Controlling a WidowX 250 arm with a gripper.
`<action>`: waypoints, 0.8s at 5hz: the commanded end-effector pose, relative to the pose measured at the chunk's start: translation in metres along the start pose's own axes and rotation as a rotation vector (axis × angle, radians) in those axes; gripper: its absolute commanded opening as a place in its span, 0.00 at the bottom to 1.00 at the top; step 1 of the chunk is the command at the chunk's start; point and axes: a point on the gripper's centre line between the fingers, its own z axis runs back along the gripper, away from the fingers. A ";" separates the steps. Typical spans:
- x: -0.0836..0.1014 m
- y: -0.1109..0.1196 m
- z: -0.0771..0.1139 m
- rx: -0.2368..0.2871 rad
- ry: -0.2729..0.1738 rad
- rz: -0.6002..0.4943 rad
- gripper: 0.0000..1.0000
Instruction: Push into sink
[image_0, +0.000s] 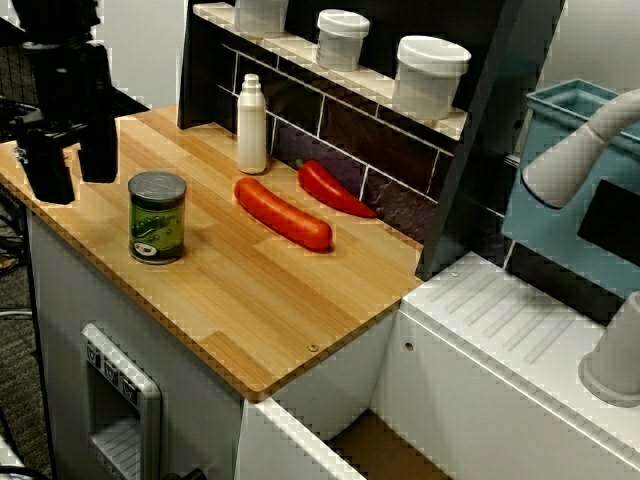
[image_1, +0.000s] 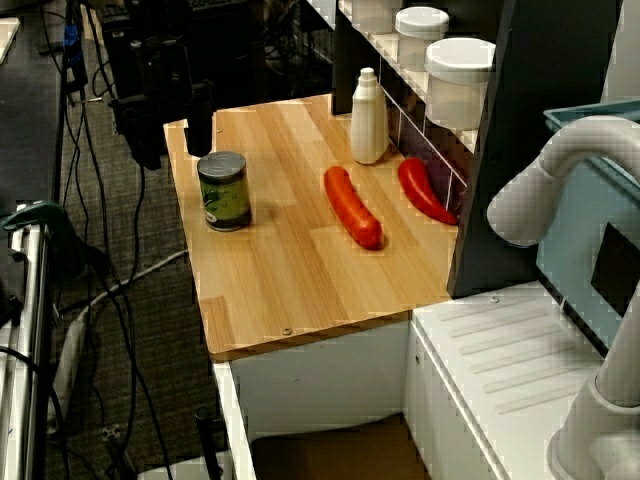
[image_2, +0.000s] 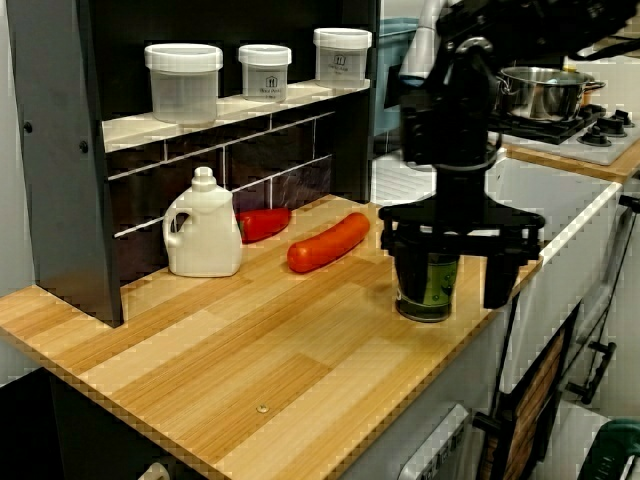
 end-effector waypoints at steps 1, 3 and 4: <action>-0.002 0.020 -0.003 0.019 -0.006 -0.022 1.00; 0.009 0.033 -0.020 0.024 -0.016 -0.034 1.00; 0.026 0.047 -0.029 0.037 -0.035 -0.049 1.00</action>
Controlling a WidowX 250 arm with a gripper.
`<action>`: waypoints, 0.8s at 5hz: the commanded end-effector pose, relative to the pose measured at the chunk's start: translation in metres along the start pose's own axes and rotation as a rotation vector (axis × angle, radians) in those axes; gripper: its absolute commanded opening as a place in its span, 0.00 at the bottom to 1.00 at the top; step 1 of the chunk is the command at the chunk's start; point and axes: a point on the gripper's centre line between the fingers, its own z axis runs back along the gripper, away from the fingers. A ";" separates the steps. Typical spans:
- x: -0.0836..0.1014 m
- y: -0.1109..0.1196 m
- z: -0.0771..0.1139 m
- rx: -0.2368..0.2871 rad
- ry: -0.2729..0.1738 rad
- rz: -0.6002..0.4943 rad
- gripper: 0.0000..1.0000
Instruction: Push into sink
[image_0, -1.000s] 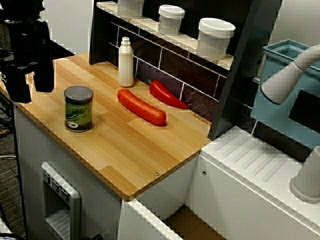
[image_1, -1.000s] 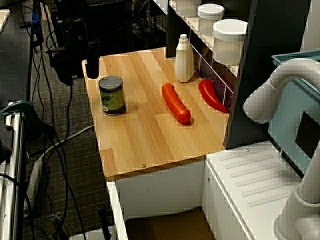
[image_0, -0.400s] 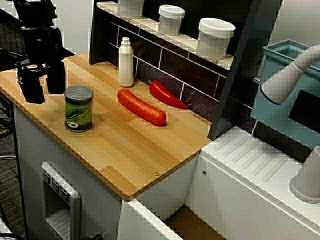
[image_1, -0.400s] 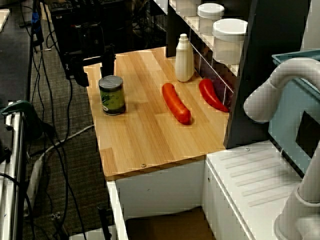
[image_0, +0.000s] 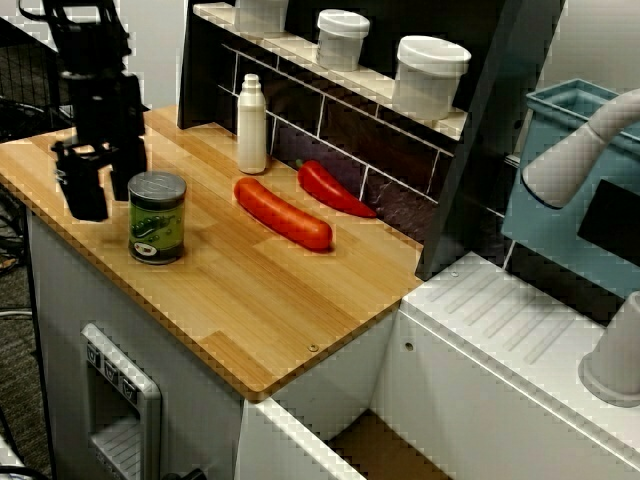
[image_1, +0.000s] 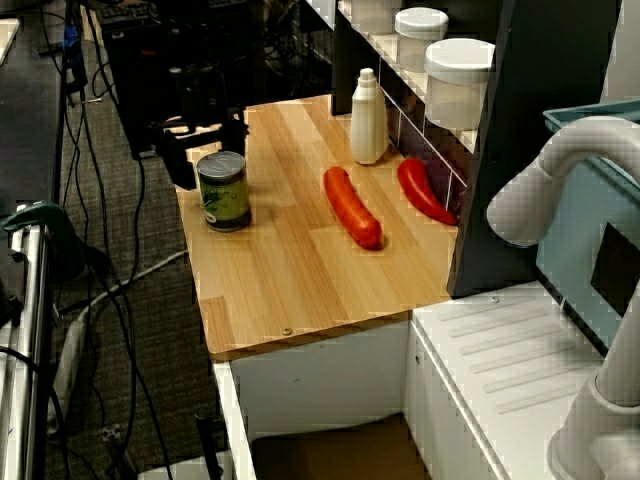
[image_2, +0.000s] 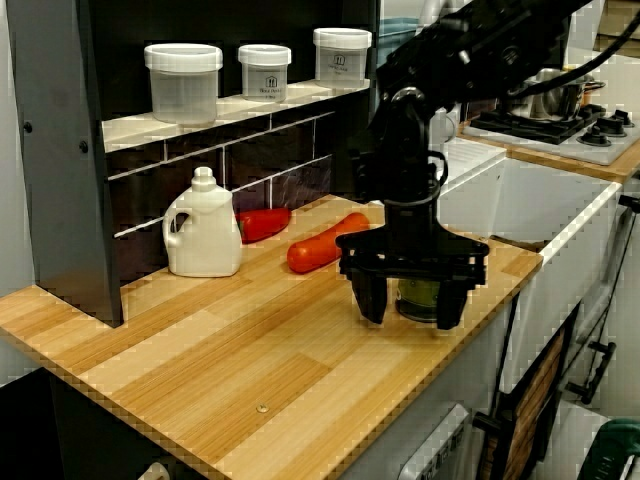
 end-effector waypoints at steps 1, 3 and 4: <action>0.045 0.031 -0.008 0.074 -0.039 -0.058 1.00; 0.095 0.050 -0.016 0.090 -0.074 -0.109 1.00; 0.111 0.050 -0.018 0.074 -0.074 -0.131 1.00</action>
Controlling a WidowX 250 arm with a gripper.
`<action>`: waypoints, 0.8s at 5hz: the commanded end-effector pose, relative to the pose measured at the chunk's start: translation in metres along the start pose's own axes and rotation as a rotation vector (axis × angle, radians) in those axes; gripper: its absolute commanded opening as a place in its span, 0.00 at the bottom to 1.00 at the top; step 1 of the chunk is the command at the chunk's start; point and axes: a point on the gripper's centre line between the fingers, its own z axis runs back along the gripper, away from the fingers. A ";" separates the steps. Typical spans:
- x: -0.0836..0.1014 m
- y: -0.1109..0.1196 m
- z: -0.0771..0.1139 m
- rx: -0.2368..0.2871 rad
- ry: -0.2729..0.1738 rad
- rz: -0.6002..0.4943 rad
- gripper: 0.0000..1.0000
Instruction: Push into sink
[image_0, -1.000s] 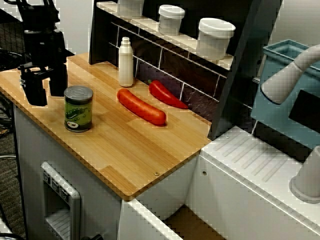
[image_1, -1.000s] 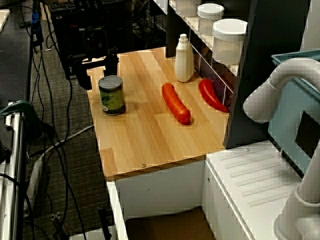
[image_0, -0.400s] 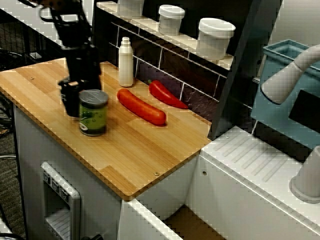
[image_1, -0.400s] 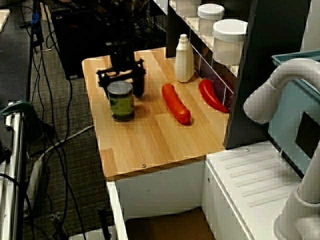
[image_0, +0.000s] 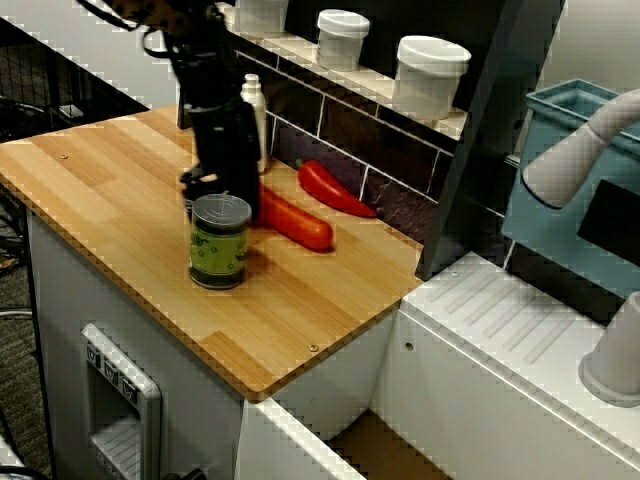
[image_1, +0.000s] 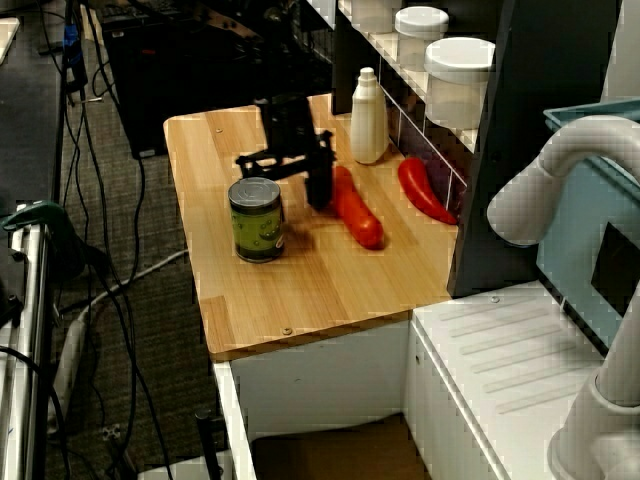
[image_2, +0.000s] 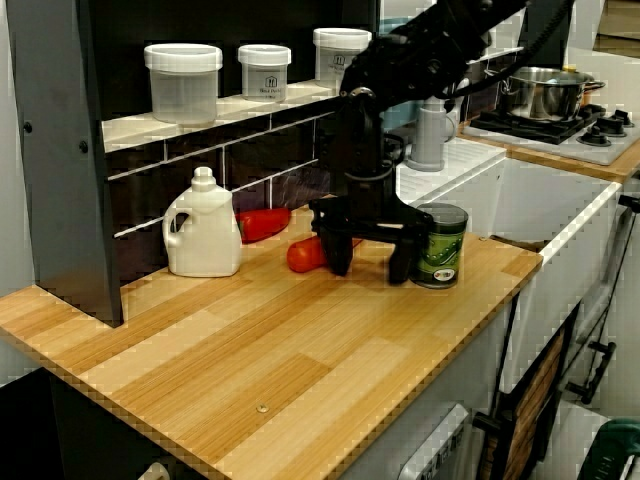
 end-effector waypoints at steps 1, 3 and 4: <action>0.028 -0.002 0.010 0.017 0.016 -0.033 1.00; 0.019 -0.013 0.024 0.029 0.047 0.001 1.00; 0.013 -0.022 0.031 0.023 0.063 0.011 1.00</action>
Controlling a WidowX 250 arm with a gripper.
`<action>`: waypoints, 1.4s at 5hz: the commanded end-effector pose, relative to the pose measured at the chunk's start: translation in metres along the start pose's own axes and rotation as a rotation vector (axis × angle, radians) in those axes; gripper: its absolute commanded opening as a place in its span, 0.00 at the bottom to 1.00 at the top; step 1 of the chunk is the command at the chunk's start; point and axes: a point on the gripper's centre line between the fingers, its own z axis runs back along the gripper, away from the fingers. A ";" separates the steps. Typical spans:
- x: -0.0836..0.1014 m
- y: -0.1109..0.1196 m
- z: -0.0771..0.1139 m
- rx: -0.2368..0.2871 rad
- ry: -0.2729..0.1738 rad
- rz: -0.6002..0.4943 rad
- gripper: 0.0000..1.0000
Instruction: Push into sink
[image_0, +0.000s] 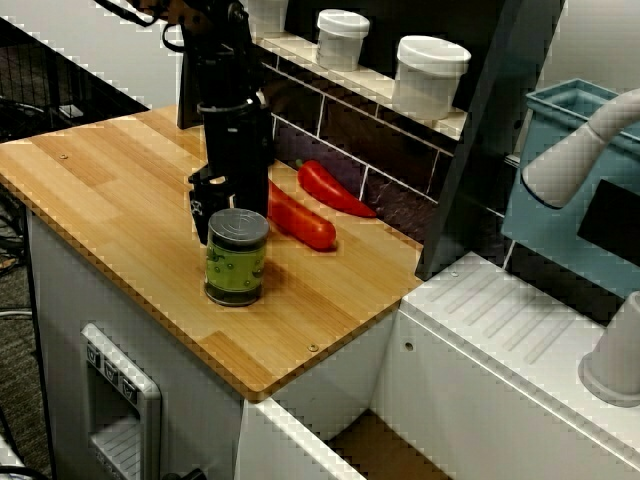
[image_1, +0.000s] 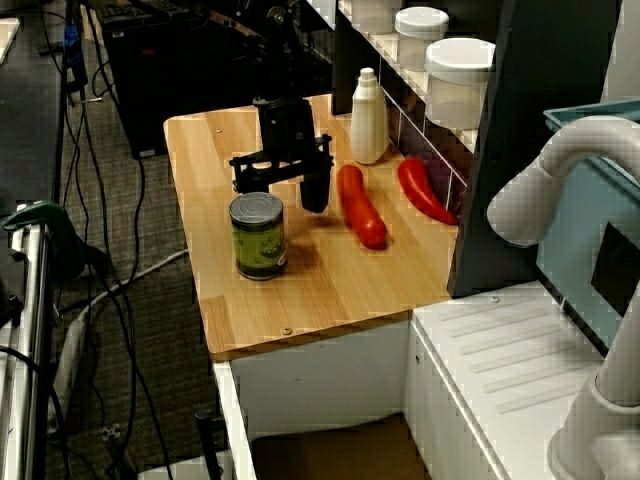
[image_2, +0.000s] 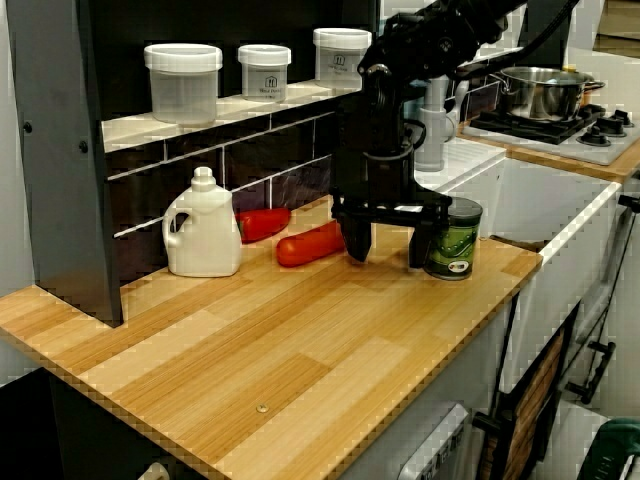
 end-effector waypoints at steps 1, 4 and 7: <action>0.000 -0.021 0.030 0.042 0.029 -0.014 1.00; 0.007 -0.045 0.021 0.015 0.034 -0.043 1.00; 0.052 -0.026 0.004 0.083 -0.073 -0.033 1.00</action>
